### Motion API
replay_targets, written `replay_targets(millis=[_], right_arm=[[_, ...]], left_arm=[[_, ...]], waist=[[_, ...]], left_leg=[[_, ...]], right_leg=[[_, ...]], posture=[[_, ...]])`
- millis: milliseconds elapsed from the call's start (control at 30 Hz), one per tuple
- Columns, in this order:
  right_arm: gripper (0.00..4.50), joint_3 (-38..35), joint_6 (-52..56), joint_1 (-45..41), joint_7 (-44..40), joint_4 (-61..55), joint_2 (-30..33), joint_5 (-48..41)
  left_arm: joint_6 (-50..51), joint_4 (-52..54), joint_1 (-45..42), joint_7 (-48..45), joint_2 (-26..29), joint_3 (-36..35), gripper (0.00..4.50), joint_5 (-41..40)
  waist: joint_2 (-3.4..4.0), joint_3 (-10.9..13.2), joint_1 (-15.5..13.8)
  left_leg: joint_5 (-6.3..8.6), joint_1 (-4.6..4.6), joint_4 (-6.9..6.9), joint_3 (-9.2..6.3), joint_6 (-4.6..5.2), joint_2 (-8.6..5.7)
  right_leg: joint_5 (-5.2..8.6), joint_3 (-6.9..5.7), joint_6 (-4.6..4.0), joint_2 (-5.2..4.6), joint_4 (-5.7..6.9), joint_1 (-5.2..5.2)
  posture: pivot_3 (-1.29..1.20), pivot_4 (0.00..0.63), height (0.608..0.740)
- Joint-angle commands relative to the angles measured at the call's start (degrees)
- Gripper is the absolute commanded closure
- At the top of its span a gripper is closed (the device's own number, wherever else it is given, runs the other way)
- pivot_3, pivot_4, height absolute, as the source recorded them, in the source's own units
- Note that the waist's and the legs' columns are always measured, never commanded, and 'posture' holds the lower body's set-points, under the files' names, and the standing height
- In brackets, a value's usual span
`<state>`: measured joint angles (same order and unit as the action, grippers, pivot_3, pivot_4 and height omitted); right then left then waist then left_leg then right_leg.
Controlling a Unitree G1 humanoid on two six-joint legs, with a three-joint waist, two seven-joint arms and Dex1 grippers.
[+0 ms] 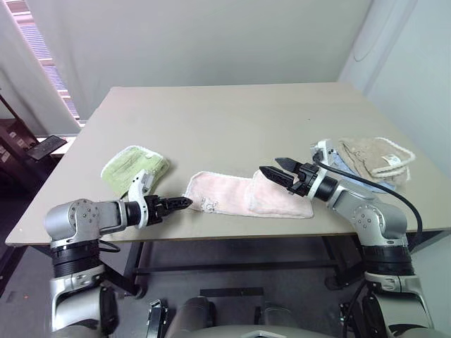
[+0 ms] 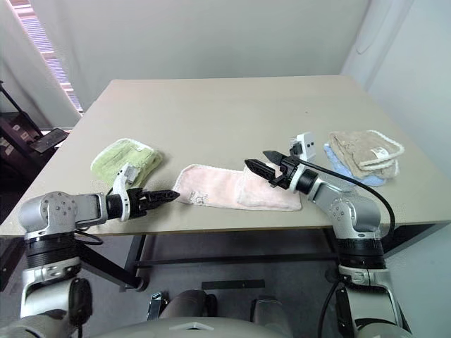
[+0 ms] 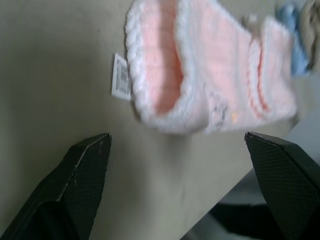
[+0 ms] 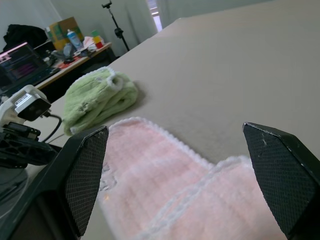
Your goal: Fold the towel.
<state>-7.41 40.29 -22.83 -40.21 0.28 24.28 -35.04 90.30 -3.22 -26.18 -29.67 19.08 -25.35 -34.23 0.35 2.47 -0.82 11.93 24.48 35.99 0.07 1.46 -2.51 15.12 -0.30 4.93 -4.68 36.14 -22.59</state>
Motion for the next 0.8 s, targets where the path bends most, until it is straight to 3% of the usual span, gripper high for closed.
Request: replay_targets(millis=[33, 200, 500, 800], right_arm=[[0.01, -0.9, -2.0, -1.7, 0.3, -0.5, -0.3, 0.2], [0.01, -1.1, -2.4, -1.2, 0.8, -0.6, -0.1, 0.6], [0.01, -1.7, -3.3, -1.6, 2.8, 0.6, -0.2, 1.8], [0.0, -2.2, -4.6, -1.5, 3.6, 1.7, -0.2, 2.7]], left_arm=[[2.2, -1.6, -2.1, 4.9, -4.5, -3.8, 0.0, 0.0], [2.2, -3.8, -3.8, 9.3, -8.0, -8.0, 0.0, -2.4], [2.2, -6.4, -5.0, 13.5, -10.1, -8.2, 0.0, -7.7], [2.2, -7.8, -5.0, 16.1, -8.3, -7.9, 3.16, -11.2]], waist=[[-0.01, 0.0, 0.0], [0.01, 0.0, 0.0], [0.03, -0.1, 0.0], [0.01, 0.0, 0.3]], left_leg=[[0.0, 0.0, 0.0, 0.0, 0.0, 0.0], [0.0, -0.04, 0.01, 0.0, 0.0, -0.02], [0.0, -0.04, 0.03, 0.0, 0.0, -0.03], [0.0, 0.01, -0.1, 0.0, -0.01, -0.04]], right_leg=[[-0.01, -0.01, 0.01, 0.0, 0.0, 0.02], [-0.01, -0.02, 0.01, -0.01, 0.01, 0.06], [-0.06, -0.03, 0.0, -0.03, -0.02, 0.09], [-0.06, -0.01, 0.0, -0.01, -0.03, -0.06]], posture=[[0.0, 0.0, 0.737], [0.0, 0.0, 0.737], [0.0, 0.0, 0.737], [0.0, 0.0, 0.737]])
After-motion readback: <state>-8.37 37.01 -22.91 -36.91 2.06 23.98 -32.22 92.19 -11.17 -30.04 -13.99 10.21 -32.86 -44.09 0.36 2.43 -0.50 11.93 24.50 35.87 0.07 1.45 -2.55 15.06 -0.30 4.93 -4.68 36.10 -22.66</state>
